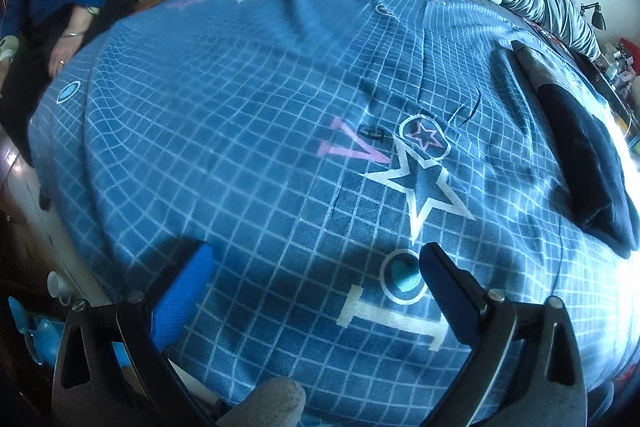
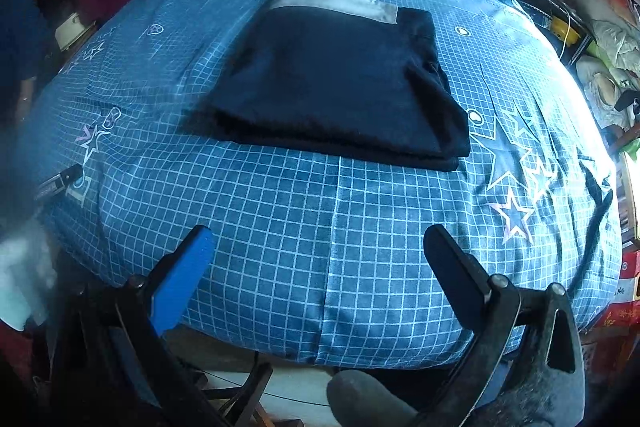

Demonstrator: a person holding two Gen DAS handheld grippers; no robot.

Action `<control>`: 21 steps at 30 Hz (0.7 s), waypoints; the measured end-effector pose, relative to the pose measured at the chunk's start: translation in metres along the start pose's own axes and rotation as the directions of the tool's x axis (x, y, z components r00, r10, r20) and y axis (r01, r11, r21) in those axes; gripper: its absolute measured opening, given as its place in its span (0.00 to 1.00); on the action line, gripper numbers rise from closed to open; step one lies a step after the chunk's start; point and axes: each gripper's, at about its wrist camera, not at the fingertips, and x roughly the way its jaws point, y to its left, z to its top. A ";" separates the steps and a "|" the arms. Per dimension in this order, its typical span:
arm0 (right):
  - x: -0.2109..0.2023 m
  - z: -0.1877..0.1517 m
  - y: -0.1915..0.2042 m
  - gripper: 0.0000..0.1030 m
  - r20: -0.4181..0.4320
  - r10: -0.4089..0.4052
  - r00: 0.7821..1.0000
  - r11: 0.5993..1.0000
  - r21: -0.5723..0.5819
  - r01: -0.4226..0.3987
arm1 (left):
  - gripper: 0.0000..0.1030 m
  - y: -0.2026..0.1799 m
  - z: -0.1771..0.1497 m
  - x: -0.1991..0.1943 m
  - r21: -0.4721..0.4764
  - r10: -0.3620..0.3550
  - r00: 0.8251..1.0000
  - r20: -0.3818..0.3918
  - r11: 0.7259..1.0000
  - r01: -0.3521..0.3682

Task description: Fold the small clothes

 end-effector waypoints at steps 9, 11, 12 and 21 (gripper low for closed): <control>0.003 0.004 0.013 1.00 0.002 0.016 1.000 1.000 -0.001 -0.016 | 1.00 -0.002 -0.003 -0.001 0.025 0.006 1.000 0.002 1.000 -0.006; 0.001 0.003 0.013 1.00 0.008 0.024 1.000 1.000 0.001 -0.024 | 1.00 -0.008 -0.002 -0.002 0.038 0.006 1.000 0.001 0.999 -0.006; 0.000 0.002 0.012 1.00 0.010 0.029 1.000 1.000 0.003 -0.029 | 1.00 -0.011 -0.001 -0.003 0.051 0.012 1.000 -0.001 0.999 -0.012; -0.010 -0.013 -0.034 1.00 0.041 -0.003 0.999 0.998 0.060 0.001 | 1.00 -0.033 0.011 -0.027 0.119 0.016 0.999 0.048 0.993 -0.021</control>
